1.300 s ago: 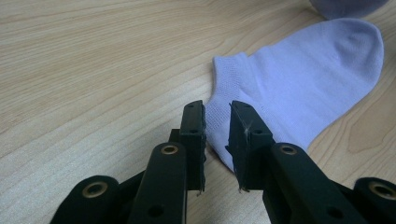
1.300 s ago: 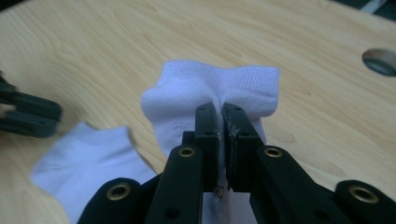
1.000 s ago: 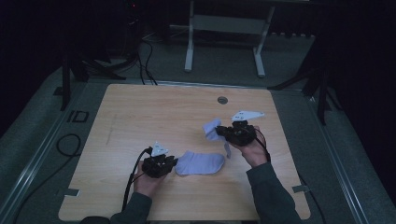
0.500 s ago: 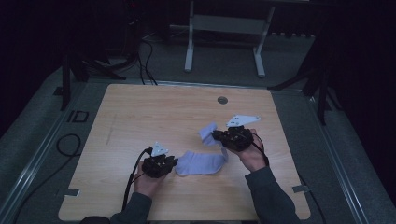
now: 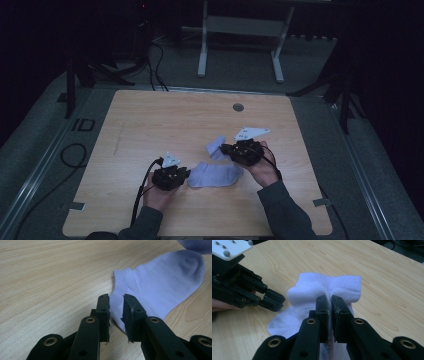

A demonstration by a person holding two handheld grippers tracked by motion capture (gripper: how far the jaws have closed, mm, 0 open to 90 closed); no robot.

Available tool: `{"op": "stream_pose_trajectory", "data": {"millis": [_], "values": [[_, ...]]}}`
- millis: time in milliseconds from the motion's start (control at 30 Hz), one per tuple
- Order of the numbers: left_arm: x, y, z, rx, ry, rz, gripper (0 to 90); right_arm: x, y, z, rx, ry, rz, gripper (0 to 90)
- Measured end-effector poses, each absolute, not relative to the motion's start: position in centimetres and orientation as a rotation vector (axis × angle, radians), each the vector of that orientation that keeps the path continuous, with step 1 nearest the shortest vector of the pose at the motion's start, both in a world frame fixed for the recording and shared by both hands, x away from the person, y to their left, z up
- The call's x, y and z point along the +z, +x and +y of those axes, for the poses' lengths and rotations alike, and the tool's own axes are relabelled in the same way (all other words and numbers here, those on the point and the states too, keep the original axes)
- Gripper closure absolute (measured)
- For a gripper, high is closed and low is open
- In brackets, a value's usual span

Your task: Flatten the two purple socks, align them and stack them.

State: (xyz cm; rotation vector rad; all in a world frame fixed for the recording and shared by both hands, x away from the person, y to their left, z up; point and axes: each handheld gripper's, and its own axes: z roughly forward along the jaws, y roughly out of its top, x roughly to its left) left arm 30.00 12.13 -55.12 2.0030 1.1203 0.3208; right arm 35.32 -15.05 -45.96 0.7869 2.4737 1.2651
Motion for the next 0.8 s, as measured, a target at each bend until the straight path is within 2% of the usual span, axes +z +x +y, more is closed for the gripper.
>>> {"op": "stream_pose_trajectory", "data": {"millis": [467, 800], "values": [[-54.8, 29.9, 12.3, 0.317, 1.985, 1.112, 75.2, -47.8, 35.1, -12.9, 1.241, 0.773, 2.524, 84.2], [-53.8, 29.3, 11.6, 0.281, 1.975, 1.044, 72.6, -49.4, 34.7, -11.7, 1.212, 0.760, 2.577, 84.4]]}}
